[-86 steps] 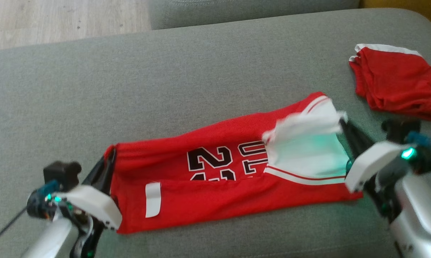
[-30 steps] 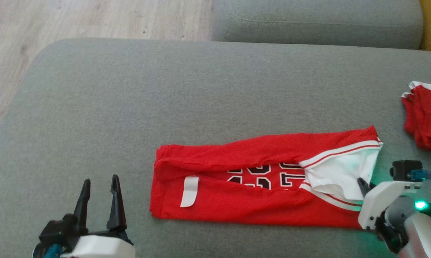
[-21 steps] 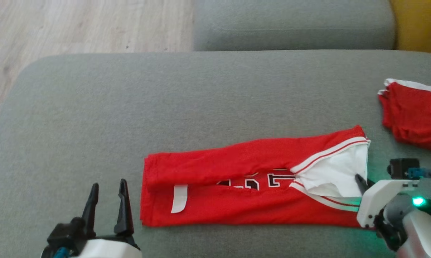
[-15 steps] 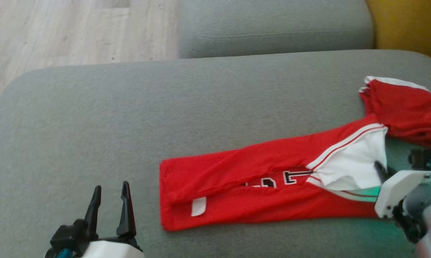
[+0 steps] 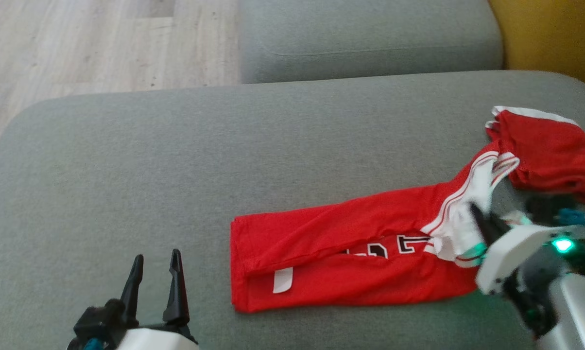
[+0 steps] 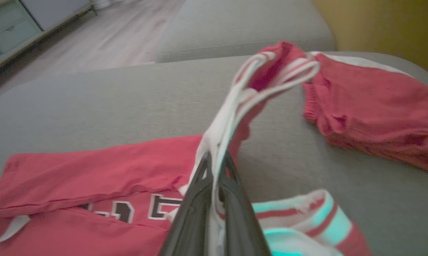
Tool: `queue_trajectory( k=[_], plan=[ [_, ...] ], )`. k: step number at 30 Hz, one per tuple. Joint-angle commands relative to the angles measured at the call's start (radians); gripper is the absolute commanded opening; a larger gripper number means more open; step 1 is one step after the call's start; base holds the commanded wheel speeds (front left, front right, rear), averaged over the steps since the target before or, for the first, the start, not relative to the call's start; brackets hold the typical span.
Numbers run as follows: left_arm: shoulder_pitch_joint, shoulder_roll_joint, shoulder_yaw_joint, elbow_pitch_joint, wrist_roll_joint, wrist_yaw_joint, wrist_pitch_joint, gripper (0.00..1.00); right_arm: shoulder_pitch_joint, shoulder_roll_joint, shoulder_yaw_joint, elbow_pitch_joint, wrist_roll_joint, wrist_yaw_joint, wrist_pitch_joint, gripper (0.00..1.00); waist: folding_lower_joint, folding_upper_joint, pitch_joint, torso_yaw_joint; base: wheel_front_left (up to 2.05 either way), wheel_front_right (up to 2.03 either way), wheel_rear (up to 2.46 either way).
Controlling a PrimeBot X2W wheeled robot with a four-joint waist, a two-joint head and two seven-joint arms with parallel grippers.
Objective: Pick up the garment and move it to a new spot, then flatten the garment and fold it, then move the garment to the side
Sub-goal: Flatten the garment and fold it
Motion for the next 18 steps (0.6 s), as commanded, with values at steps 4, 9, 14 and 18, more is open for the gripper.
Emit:
queue_trajectory(
  k=[4,9,14,18],
  plan=[
    [-0.042,0.009,0.035,-0.023,0.012,-0.005,-0.009,1.0,0.008,0.029,0.083,-0.148,0.03,0.007,0.031,0.0,0.0,0.0,-0.011,0.04,0.0,0.0,0.0],
    [-0.046,0.011,0.036,-0.022,0.011,-0.008,-0.009,1.0,0.022,0.11,0.17,-0.229,0.061,0.007,0.05,0.0,0.0,0.0,-0.016,0.078,0.0,0.0,0.0],
    [-0.056,0.01,0.031,-0.023,0.012,-0.013,-0.007,1.0,-0.011,0.179,0.272,-0.188,0.079,0.007,0.041,0.0,0.0,0.0,-0.013,0.117,0.0,0.0,0.0],
    [-0.066,0.008,0.026,-0.022,0.013,-0.015,-0.005,1.0,-0.063,0.207,0.36,-0.102,0.118,0.007,0.018,0.0,0.0,0.0,-0.006,0.148,0.0,0.0,0.0]
  ],
)
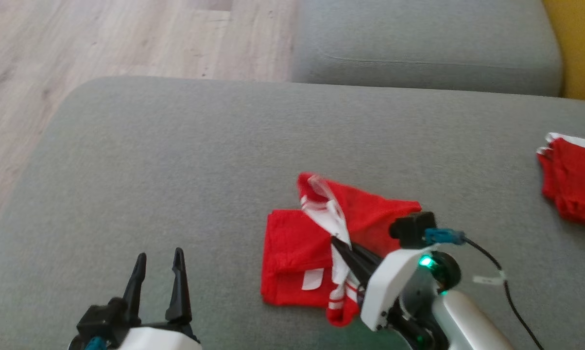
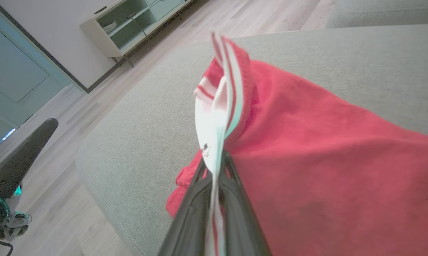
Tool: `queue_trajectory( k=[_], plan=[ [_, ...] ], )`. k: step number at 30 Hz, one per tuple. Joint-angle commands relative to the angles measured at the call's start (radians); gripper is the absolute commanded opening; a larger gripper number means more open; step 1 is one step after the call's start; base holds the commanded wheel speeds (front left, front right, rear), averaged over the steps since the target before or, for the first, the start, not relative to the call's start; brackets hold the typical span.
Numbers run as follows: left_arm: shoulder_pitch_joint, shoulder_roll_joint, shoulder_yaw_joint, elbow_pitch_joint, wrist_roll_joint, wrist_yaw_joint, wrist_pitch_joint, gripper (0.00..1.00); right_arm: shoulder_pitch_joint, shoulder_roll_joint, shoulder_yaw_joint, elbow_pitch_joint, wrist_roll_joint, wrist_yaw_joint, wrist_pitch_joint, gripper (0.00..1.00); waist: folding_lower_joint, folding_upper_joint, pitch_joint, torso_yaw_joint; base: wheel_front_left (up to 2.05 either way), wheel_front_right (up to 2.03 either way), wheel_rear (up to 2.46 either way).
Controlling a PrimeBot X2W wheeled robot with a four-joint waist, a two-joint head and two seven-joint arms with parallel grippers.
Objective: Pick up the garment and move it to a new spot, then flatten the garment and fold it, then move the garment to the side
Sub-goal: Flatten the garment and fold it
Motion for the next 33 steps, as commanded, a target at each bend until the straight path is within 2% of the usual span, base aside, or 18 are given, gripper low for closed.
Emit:
queue_trajectory(
  k=[1,12,14,15,20,25,27,33],
  plan=[
    [-0.065,0.006,0.027,-0.025,0.007,-0.007,-0.004,1.0,-0.072,0.014,0.025,-0.016,0.014,0.007,-0.02,0.0,0.0,0.0,0.005,0.018,0.0,0.0,0.0],
    [-0.099,-0.016,0.009,0.004,0.01,-0.025,-0.004,1.0,-0.245,0.018,0.18,0.257,0.186,0.007,-0.134,0.0,0.0,0.0,0.018,0.099,0.0,0.0,0.0],
    [-0.102,-0.02,0.007,0.01,0.011,-0.028,-0.005,1.0,-0.277,0.018,0.206,0.3,0.207,0.007,-0.163,0.6,0.0,0.0,0.019,0.105,0.0,0.0,0.0],
    [-0.103,-0.022,0.007,0.013,0.011,-0.028,-0.005,1.0,-0.29,0.018,0.22,0.314,0.222,0.007,-0.179,1.0,0.0,0.0,0.02,0.107,0.0,0.0,0.0],
    [-0.101,-0.026,0.008,0.021,0.011,-0.029,-0.007,1.0,-0.336,0.018,0.288,0.341,0.314,0.007,-0.245,1.0,0.0,0.0,0.017,0.1,0.0,0.0,0.0],
    [-0.102,-0.03,0.003,0.022,0.015,-0.031,-0.008,1.0,-0.377,0.018,0.301,0.363,0.336,0.007,-0.311,1.0,0.0,0.0,0.012,0.076,0.0,0.0,0.0],
    [-0.106,-0.032,-0.001,0.021,0.018,-0.033,-0.008,1.0,-0.401,0.018,0.288,0.384,0.319,0.007,-0.352,1.0,0.0,0.0,0.01,0.062,0.0,0.0,0.0],
    [-0.139,-0.033,-0.026,0.027,0.036,-0.044,0.003,1.0,-0.456,0.017,0.16,0.488,0.144,0.007,-0.498,1.0,0.0,0.0,-0.002,0.003,0.0,0.0,0.0]
  ],
)
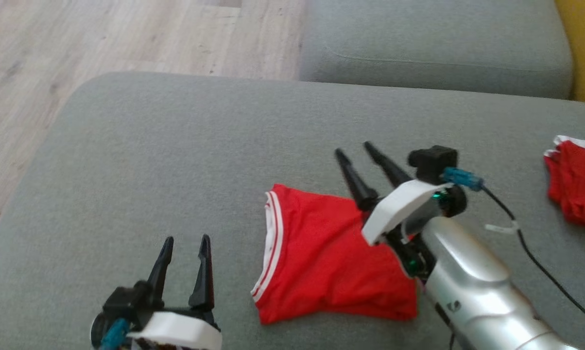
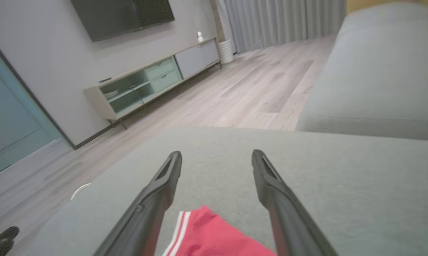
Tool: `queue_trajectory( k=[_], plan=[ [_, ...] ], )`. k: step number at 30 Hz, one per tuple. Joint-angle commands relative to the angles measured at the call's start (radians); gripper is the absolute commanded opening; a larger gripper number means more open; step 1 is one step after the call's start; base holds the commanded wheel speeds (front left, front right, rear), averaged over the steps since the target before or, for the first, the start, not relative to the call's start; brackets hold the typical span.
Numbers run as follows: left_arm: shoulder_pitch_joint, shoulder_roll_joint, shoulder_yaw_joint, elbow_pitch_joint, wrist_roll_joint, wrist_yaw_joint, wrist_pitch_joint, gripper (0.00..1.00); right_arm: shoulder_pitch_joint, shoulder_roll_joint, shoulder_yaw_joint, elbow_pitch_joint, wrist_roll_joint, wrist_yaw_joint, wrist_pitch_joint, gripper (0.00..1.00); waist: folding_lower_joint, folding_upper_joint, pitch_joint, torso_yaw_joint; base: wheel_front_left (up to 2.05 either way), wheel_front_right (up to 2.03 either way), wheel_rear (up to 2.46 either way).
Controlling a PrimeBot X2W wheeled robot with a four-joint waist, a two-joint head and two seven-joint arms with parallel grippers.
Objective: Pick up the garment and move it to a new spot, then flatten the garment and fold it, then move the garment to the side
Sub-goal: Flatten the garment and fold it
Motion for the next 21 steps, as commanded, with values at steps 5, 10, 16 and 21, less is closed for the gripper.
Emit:
queue_trajectory(
  k=[5,10,16,21],
  plan=[
    [-0.091,0.01,0.036,-0.009,0.012,-0.005,-0.001,1.0,0.004,-0.018,-0.128,-0.01,-0.132,0.007,-0.077,1.0,-0.0001,0.0,-0.015,-0.057,0.0,0.0,0.0],
    [-0.091,0.011,0.056,0.007,0.003,-0.001,-0.006,1.0,0.119,-0.029,-0.274,-0.077,-0.237,0.007,-0.101,1.0,-0.0001,0.0,-0.026,-0.097,0.0,0.0,0.0],
    [-0.04,0.007,0.091,0.018,-0.017,-0.001,-0.014,1.0,0.313,-0.003,-0.419,-0.219,-0.376,0.007,-0.098,1.0,-0.0001,0.0,-0.038,-0.133,0.0,0.0,0.0],
    [0.012,0.005,0.12,0.015,-0.018,-0.006,-0.018,1.0,0.454,0.015,-0.515,-0.347,-0.454,0.007,-0.072,1.0,-0.0001,0.0,-0.048,-0.147,0.0,0.0,0.0]
  ],
)
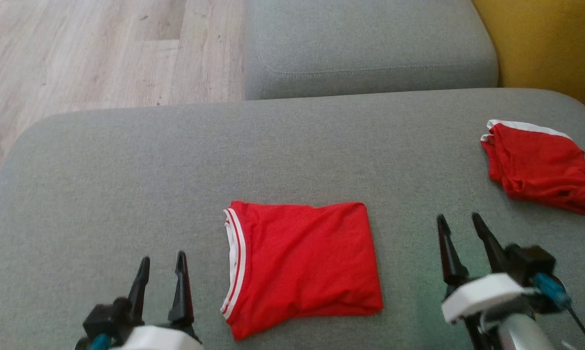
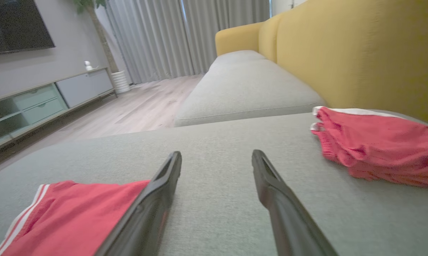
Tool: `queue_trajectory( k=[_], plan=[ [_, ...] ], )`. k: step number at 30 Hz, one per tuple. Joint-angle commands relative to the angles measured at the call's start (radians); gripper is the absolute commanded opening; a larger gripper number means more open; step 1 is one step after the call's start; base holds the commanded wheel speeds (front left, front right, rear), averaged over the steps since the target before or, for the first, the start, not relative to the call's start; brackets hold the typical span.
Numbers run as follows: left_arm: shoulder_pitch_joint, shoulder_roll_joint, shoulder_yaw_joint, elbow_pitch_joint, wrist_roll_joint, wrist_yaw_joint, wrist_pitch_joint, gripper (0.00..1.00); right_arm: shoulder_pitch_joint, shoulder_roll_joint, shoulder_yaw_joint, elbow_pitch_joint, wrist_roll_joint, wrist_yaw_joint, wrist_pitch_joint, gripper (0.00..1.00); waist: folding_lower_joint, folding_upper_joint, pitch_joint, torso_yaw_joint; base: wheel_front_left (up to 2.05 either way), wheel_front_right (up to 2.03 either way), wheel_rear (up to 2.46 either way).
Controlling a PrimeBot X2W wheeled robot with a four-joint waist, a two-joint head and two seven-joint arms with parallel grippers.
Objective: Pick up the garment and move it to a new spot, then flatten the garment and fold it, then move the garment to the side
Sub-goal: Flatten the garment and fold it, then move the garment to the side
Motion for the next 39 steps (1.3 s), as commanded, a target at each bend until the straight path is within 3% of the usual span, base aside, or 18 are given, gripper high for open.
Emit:
queue_trajectory(
  k=[1,10,29,33,39],
  plan=[
    [-0.025,0.009,0.045,-0.026,0.004,-0.005,-0.012,1.0,0.009,0.007,0.003,-0.083,-0.016,0.007,0.007,1.0,0.0,0.0,-0.005,-0.002,0.0,0.0,0.0],
    [0.005,0.024,0.05,0.001,0.012,-0.004,-0.013,1.0,0.106,0.008,0.005,-0.179,0.022,0.007,0.034,1.0,0.0,0.0,-0.016,-0.006,0.0,0.0,0.0],
    [0.003,0.018,0.046,-0.013,0.02,-0.004,-0.013,1.0,0.117,0.008,0.004,-0.204,0.001,0.007,0.075,1.0,0.0,0.0,-0.008,0.029,0.0,0.0,0.0],
    [-0.007,0.018,0.044,-0.022,0.023,-0.003,-0.013,1.0,0.071,0.008,0.031,-0.209,0.035,0.007,0.112,1.0,0.0,0.0,0.004,0.044,0.0,0.0,0.0],
    [-0.025,0.011,0.035,-0.038,0.03,-0.003,-0.011,1.0,-0.021,0.008,0.053,-0.154,0.027,0.007,0.251,1.0,0.0,0.0,0.027,0.094,0.0,0.0,0.0]
  ],
)
